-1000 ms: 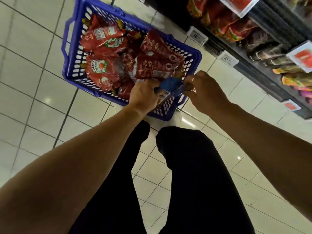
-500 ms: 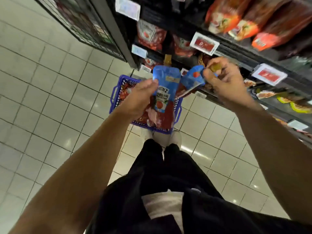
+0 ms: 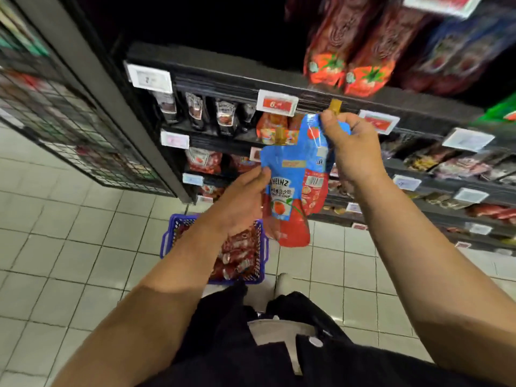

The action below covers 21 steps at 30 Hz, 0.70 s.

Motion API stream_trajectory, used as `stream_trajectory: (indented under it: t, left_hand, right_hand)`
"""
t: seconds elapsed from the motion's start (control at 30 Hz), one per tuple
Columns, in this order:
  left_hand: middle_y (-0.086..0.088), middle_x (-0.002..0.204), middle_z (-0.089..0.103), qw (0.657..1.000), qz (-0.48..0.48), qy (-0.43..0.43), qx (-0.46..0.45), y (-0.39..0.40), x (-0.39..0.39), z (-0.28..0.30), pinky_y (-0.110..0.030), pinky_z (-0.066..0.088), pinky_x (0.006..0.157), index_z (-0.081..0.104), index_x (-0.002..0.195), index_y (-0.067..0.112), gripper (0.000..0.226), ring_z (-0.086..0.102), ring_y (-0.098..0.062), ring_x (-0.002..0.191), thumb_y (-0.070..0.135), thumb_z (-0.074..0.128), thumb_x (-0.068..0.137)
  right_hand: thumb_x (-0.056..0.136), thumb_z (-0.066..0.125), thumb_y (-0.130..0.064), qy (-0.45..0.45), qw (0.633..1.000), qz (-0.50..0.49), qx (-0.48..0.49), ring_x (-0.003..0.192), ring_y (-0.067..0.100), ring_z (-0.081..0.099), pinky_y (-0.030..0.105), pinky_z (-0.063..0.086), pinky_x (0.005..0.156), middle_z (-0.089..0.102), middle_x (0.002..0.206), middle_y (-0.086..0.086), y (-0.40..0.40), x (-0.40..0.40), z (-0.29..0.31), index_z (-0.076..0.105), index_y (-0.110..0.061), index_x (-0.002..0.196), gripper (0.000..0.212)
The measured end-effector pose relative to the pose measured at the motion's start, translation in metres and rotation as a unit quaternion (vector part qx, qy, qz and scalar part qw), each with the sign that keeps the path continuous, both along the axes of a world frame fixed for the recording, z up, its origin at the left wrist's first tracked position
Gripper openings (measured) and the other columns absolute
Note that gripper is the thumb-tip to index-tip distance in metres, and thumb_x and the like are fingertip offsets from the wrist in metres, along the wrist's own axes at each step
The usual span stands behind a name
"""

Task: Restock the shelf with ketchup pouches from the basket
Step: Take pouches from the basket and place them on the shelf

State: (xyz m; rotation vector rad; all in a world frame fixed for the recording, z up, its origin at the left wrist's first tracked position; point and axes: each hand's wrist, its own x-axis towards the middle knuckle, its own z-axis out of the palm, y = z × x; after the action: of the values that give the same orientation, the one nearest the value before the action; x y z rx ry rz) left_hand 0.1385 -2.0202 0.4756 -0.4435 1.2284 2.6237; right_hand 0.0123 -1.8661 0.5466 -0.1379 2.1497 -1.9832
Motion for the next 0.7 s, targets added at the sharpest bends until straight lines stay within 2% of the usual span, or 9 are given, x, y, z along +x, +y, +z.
stream_trajectory:
  t: [0.07,0.2,0.27,0.33,0.4,0.47,0.53,0.6,0.7]
  left_hand:
    - [-0.004,0.12,0.072,0.999,-0.001,0.015,0.039,0.023,-0.011,0.015,-0.048,0.059,0.086,0.071,0.118,0.021,0.029,0.071,-0.023,0.103,0.028,0.047,0.105]
    - [-0.009,0.125,0.069,1.0,0.006,0.005,-0.007,0.065,-0.033,0.034,-0.05,0.05,0.101,0.067,0.121,0.017,0.031,0.067,-0.025,0.108,0.027,0.041,0.108]
    - [-0.01,0.124,0.07,1.0,-0.005,0.011,-0.023,0.081,-0.045,0.043,-0.051,0.05,0.102,0.07,0.117,0.018,0.031,0.068,-0.027,0.11,0.028,0.042,0.108]
    - [-0.011,0.128,0.068,0.998,-0.027,0.013,-0.048,0.091,-0.059,0.046,-0.051,0.051,0.102,0.065,0.126,0.016,0.032,0.065,-0.029,0.118,0.031,0.044,0.107]
    - [-0.008,0.131,0.067,0.997,-0.04,0.013,-0.072,0.105,-0.077,0.049,-0.047,0.053,0.1,0.063,0.13,0.018,0.033,0.064,-0.027,0.121,0.032,0.044,0.107]
    - [-0.006,0.124,0.071,0.993,-0.03,0.013,-0.115,0.121,-0.098,0.057,-0.046,0.055,0.096,0.07,0.12,0.024,0.031,0.067,-0.026,0.115,0.033,0.042,0.108]
    - [-0.005,0.11,0.076,0.987,0.016,-0.013,-0.157,0.134,-0.119,0.065,-0.048,0.055,0.093,0.076,0.105,0.025,0.038,0.072,-0.027,0.103,0.033,0.039,0.109]
    - [-0.002,0.096,0.077,0.988,0.07,-0.016,-0.138,0.148,-0.141,0.068,-0.043,0.057,0.089,0.078,0.093,0.021,0.044,0.072,-0.024,0.092,0.027,0.037,0.11]
    - [-0.011,0.1,0.076,0.987,0.085,-0.037,-0.13,0.167,-0.172,0.071,-0.038,0.062,0.075,0.07,0.111,0.01,0.033,0.073,-0.024,0.086,0.024,0.04,0.108]
  right_hand:
    - [0.082,0.071,-0.045,-0.019,0.998,-0.051,-0.041,0.07,0.023,0.055,0.04,0.048,0.068,0.063,0.077,0.011,0.012,0.004,0.002,0.065,-0.013,0.081,0.033]
    - [0.086,0.066,-0.042,-0.044,0.996,-0.083,-0.005,0.091,0.035,0.072,0.056,0.056,0.085,0.076,0.098,0.013,0.042,0.013,-0.002,0.072,-0.016,0.093,0.028]
    - [0.088,0.066,-0.046,-0.079,0.993,-0.078,0.032,0.083,0.025,0.072,0.048,0.059,0.077,0.077,0.091,0.009,0.067,0.013,-0.009,0.07,-0.013,0.092,0.033]
    - [0.094,0.064,-0.041,-0.091,0.99,-0.095,0.052,0.068,0.017,0.067,0.035,0.053,0.064,0.074,0.078,0.003,0.092,0.01,-0.016,0.069,-0.012,0.086,0.03]
    - [0.101,0.057,-0.034,-0.134,0.984,-0.118,-0.005,0.069,0.02,0.067,0.034,0.054,0.063,0.075,0.081,0.007,0.117,-0.004,-0.016,0.068,-0.01,0.094,0.028]
    - [0.104,0.051,-0.035,-0.223,0.964,-0.104,-0.099,0.067,0.02,0.068,0.032,0.057,0.06,0.073,0.08,0.007,0.146,-0.027,-0.008,0.067,-0.011,0.096,0.03]
    - [0.097,0.057,-0.046,-0.314,0.932,-0.047,-0.178,0.057,0.018,0.061,0.03,0.054,0.055,0.064,0.073,0.003,0.178,-0.052,0.0,0.067,-0.016,0.088,0.033]
    - [0.079,0.073,-0.058,-0.366,0.898,0.034,-0.242,0.053,0.017,0.053,0.031,0.047,0.057,0.055,0.071,0.001,0.209,-0.072,0.005,0.067,-0.013,0.092,0.047]
    - [0.057,0.088,-0.04,-0.371,0.891,0.095,-0.244,0.055,0.017,0.047,0.031,0.037,0.06,0.049,0.079,0.004,0.237,-0.094,0.01,0.064,-0.008,0.111,0.067]
